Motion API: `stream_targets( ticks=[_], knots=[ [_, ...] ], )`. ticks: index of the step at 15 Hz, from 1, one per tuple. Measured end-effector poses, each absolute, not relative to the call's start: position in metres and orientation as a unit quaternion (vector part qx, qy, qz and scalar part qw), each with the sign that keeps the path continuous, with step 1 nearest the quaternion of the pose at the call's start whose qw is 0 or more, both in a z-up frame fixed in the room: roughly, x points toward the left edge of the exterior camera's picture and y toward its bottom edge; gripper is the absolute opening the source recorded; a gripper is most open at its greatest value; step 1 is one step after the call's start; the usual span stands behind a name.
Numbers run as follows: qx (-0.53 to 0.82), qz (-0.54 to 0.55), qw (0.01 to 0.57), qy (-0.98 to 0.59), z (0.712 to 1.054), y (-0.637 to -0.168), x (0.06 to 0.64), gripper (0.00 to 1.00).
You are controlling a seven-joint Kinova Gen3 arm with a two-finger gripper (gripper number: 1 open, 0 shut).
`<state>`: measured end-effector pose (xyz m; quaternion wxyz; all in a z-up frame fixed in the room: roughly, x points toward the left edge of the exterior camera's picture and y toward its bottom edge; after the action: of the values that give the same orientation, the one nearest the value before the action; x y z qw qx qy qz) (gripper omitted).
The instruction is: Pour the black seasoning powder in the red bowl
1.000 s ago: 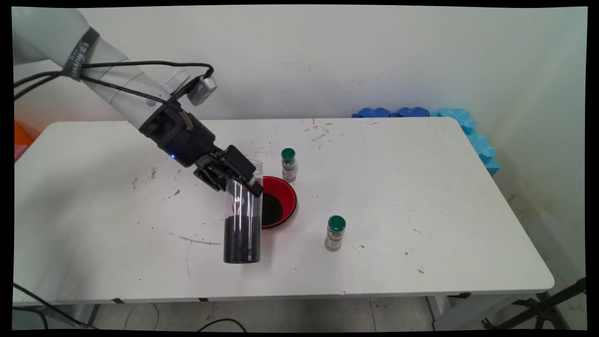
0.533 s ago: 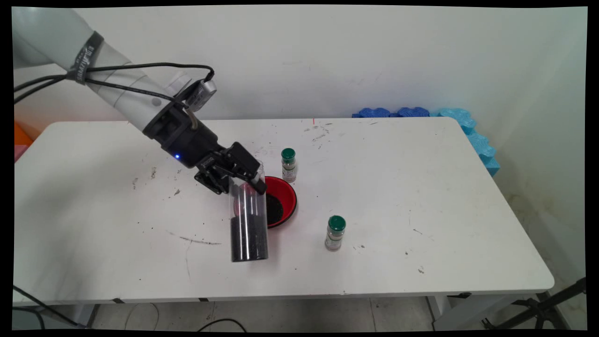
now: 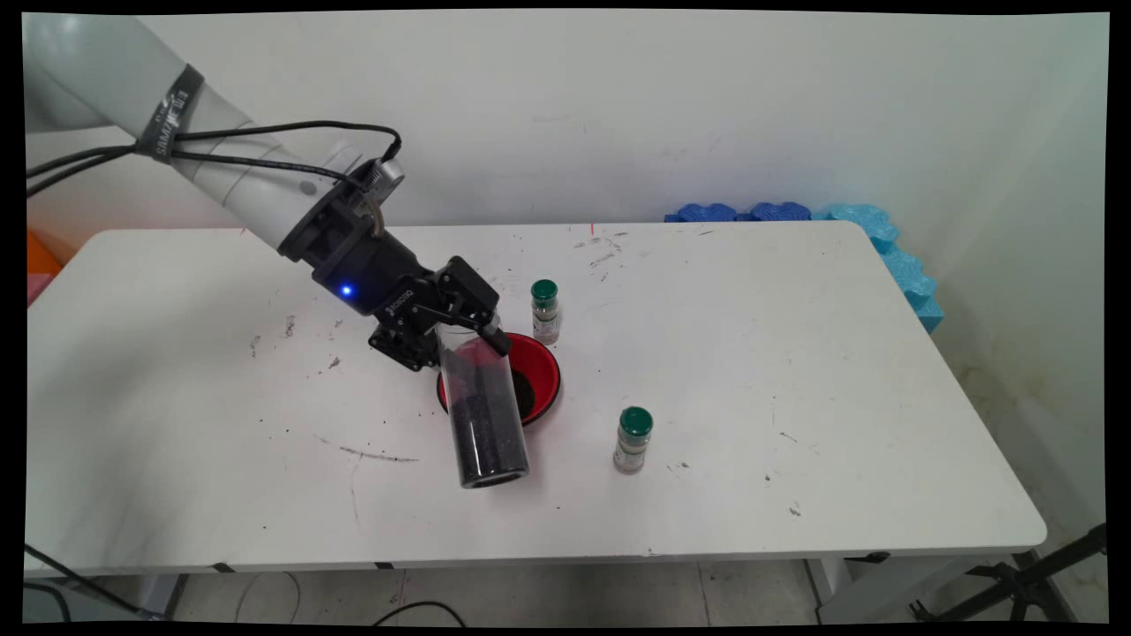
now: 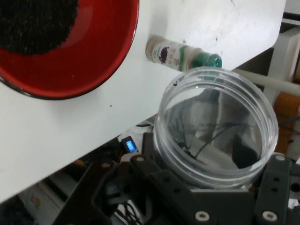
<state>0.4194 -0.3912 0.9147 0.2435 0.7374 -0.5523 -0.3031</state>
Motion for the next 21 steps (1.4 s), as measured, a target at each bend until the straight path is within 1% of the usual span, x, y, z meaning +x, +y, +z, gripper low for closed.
stream_targets(
  ticks=[10,21],
  knots=[
    [0.795,-0.356,0.209,-0.445,0.9114,-0.3860,0.4212,0.00],
    [0.829,-0.402,0.187,-0.342,0.9081,-0.3866,0.4264,0.00]
  ],
)
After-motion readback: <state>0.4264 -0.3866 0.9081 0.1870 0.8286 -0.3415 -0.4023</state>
